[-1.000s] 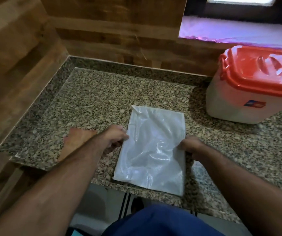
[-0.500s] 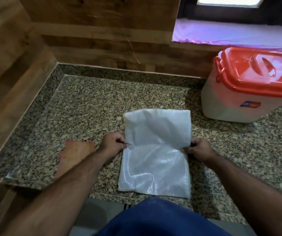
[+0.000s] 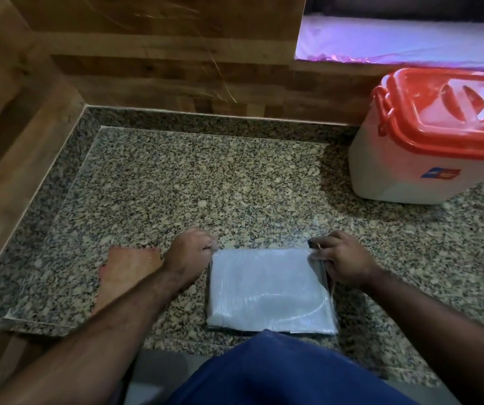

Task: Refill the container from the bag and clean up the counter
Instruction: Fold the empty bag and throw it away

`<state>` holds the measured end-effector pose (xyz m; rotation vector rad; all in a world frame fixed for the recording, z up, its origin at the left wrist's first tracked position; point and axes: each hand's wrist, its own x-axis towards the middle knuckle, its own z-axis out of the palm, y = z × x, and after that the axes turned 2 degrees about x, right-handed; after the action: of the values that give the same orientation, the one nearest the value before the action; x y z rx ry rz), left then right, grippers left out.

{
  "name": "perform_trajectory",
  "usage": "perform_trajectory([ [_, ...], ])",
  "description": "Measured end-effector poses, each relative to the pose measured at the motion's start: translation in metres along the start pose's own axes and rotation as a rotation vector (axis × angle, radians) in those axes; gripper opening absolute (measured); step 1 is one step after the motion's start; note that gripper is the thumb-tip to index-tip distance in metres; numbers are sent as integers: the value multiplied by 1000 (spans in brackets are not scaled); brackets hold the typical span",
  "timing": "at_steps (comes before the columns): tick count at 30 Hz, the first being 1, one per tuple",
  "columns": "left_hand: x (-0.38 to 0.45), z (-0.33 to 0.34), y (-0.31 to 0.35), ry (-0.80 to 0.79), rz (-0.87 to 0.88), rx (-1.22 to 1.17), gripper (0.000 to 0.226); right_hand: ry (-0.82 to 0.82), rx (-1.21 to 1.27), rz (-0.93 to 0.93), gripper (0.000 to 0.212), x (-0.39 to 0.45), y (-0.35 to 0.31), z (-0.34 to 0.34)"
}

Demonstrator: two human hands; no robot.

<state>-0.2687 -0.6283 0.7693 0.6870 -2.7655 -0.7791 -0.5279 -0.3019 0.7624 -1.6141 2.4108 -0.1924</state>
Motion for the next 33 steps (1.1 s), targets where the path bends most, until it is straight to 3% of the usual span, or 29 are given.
perform_trajectory([
  [2,9,-2,27,-12,57,-10,33,-26,-2,13,44,0,-1,-4],
  [4,18,3,57,-223,80,0,39,-41,-35,17,41,1,-4,-7],
  [6,24,15,84,-498,87,148,69,-52,-53,45,36,3,-11,-12],
  [7,27,24,94,-582,90,221,82,-55,-52,55,33,4,-16,-17],
  [9,34,37,110,-624,67,276,88,-77,-48,77,30,6,-24,-24],
  [13,41,42,121,-646,-108,146,60,-67,-5,131,28,5,-35,-29],
  [18,41,16,110,-761,-243,-245,16,331,404,343,32,-6,-52,-33],
  [20,48,-4,104,-745,-262,-336,13,502,618,464,33,-7,-61,-39],
  [23,57,-34,93,-609,-327,-533,18,702,901,638,17,0,-67,-49],
  [25,58,-49,89,-489,-382,-758,22,756,1068,656,30,6,-72,-52],
  [27,55,-54,90,-387,-423,-1070,34,742,1266,646,54,14,-84,-57],
  [28,52,-53,93,-334,-429,-1181,40,714,1389,606,56,19,-89,-59],
  [30,45,-47,100,-237,-430,-1325,50,592,1592,505,37,25,-102,-71],
  [33,36,-40,108,-199,-443,-1439,56,460,1583,465,38,33,-111,-89],
])
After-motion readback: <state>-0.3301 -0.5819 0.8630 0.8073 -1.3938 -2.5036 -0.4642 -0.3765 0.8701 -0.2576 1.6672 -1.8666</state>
